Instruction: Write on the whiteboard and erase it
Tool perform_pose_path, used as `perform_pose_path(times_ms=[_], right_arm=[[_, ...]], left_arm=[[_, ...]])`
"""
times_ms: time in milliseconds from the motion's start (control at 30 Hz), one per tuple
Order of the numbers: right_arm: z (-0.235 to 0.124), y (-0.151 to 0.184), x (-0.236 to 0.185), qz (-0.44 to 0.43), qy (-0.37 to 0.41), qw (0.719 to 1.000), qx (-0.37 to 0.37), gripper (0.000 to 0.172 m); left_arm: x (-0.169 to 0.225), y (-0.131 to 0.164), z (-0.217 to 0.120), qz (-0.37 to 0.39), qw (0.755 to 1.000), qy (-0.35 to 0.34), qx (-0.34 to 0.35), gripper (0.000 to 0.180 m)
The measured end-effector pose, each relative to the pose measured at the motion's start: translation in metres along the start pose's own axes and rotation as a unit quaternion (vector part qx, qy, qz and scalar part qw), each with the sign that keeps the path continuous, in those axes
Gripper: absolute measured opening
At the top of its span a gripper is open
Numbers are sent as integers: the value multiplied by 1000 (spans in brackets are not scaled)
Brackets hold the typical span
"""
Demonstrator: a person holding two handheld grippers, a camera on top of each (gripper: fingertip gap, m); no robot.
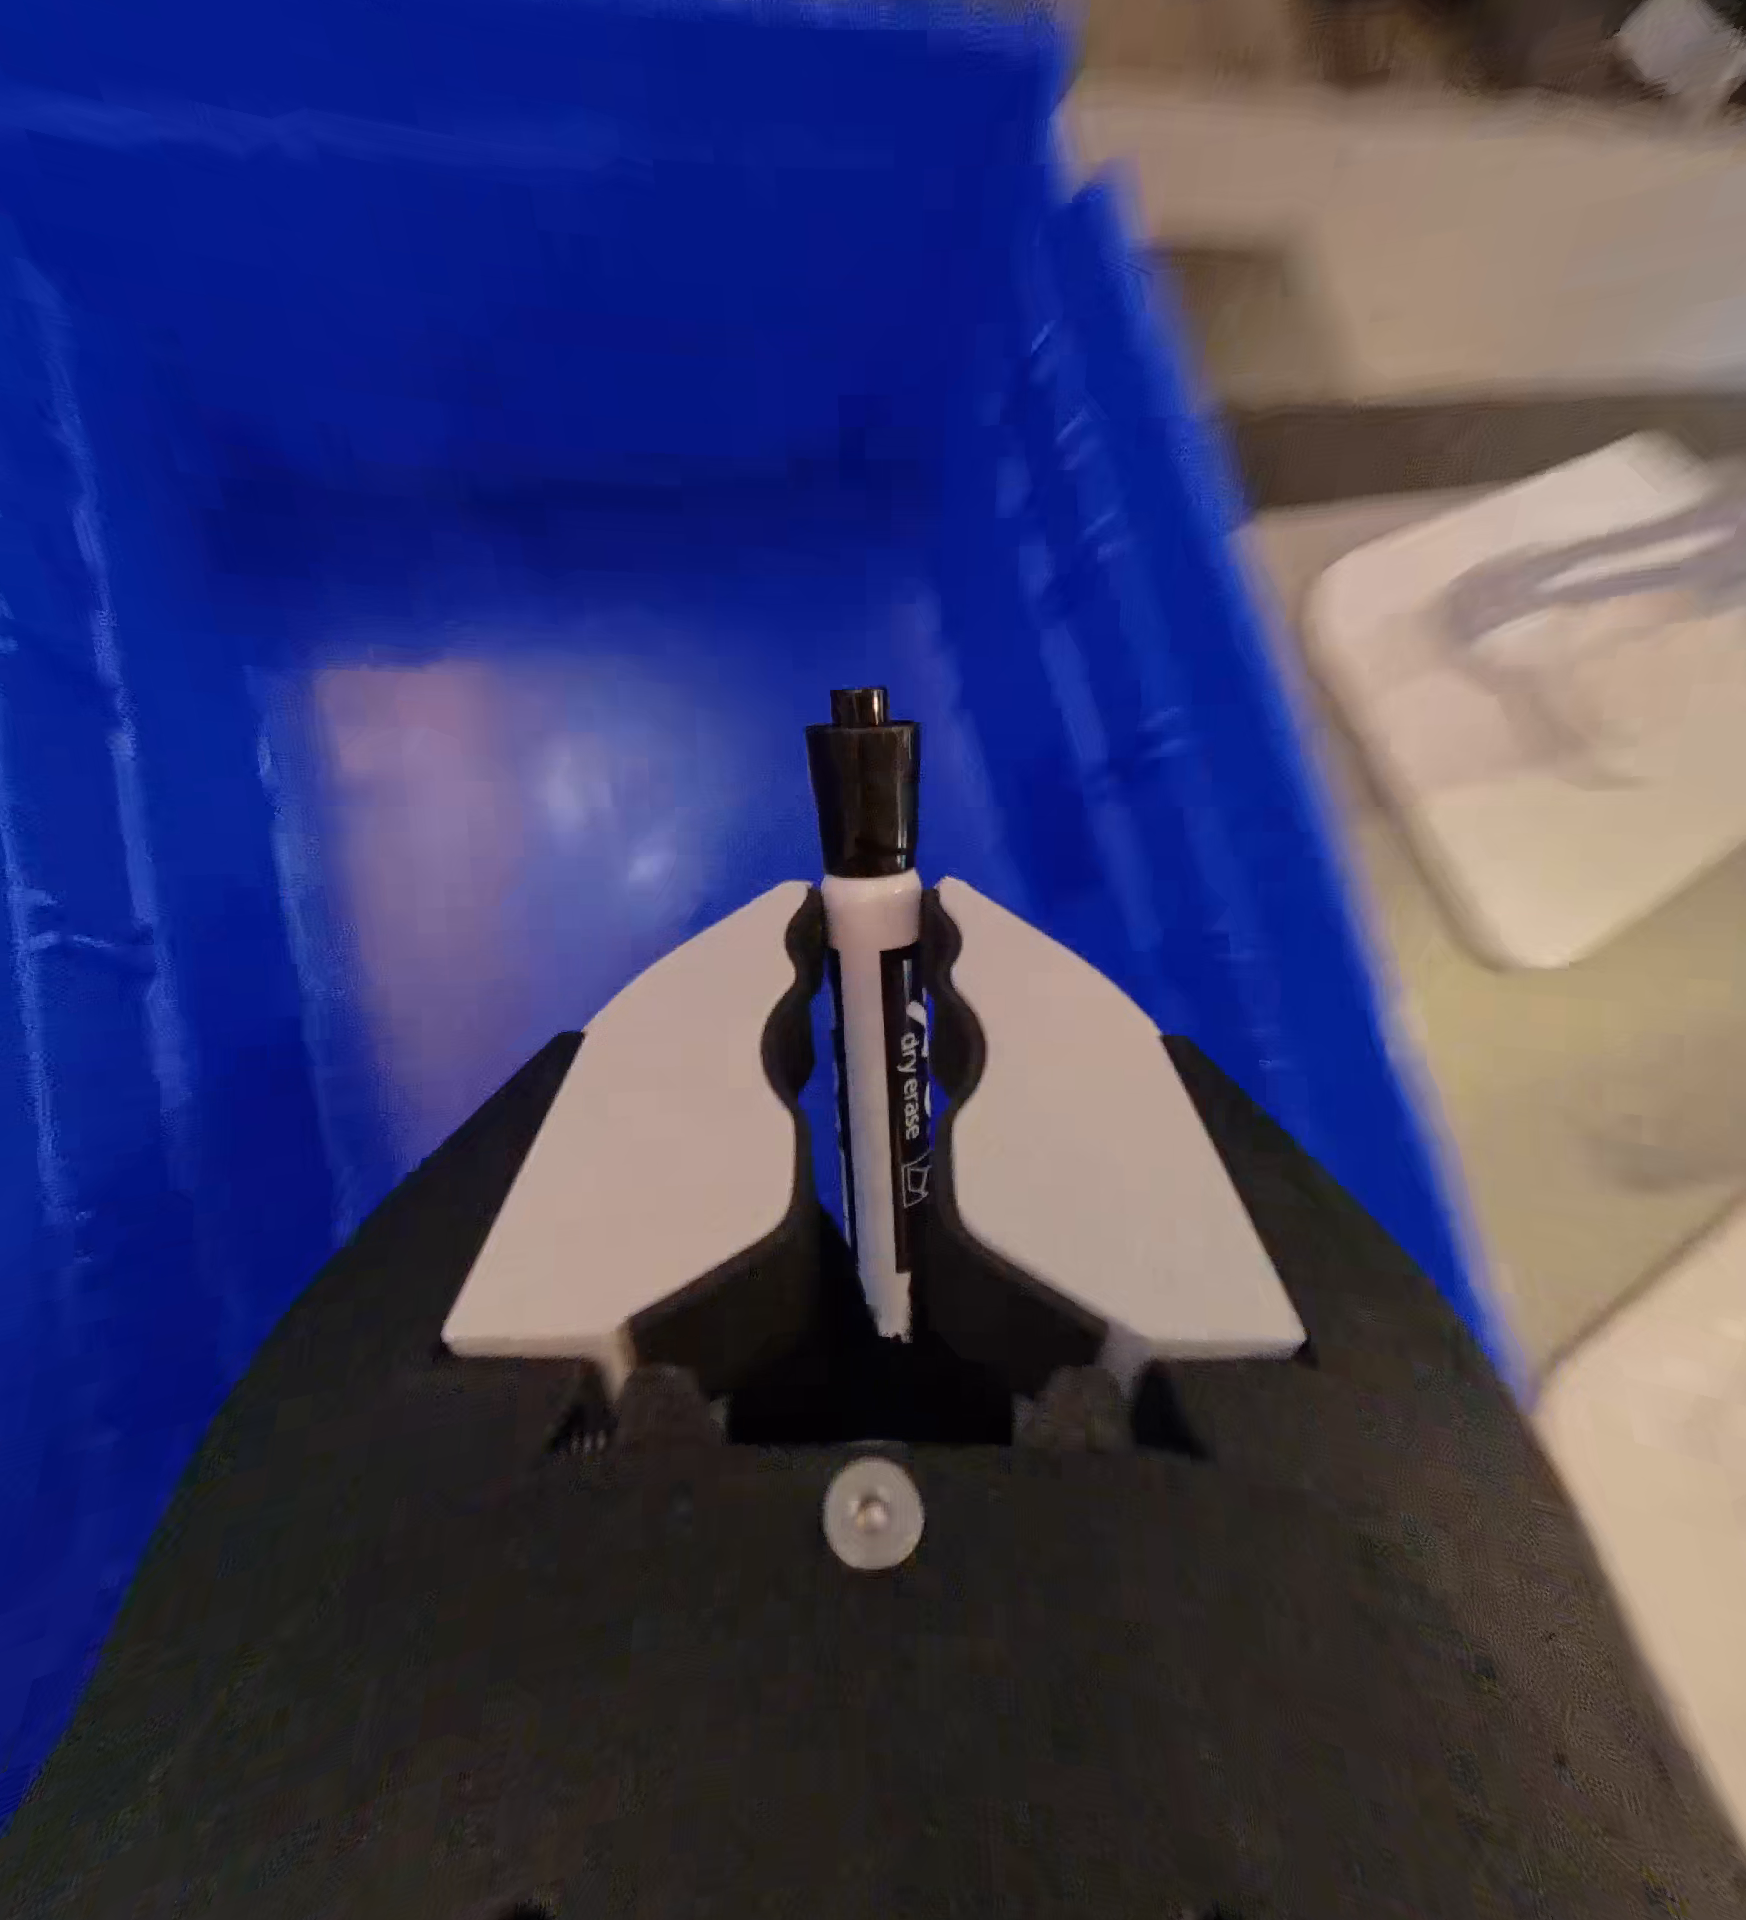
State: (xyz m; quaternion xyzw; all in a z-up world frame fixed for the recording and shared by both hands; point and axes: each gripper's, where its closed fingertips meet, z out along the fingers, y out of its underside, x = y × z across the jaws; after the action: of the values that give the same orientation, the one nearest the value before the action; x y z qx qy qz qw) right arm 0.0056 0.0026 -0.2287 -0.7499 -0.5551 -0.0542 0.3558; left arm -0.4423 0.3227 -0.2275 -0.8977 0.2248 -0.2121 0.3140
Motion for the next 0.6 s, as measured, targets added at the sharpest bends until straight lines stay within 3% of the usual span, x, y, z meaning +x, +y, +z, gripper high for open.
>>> perform_pose_path(times_ms=[133,300,433,600], right_arm=[[-18,-37,26,-3,83,995,64,62],[-36,-125,43,-23,186,965,181,66],[-39,-195,38,-33,251,930,268,68],[-40,-240,44,-14,331,882,336,69]], left_arm=[[81,-42,-58,-6,975,147,167,18],[198,-74,-119,-17,883,343,320,18],[282,-77,-134,-46,808,468,354,18],[351,-67,-130,-75,752,561,338,18]])
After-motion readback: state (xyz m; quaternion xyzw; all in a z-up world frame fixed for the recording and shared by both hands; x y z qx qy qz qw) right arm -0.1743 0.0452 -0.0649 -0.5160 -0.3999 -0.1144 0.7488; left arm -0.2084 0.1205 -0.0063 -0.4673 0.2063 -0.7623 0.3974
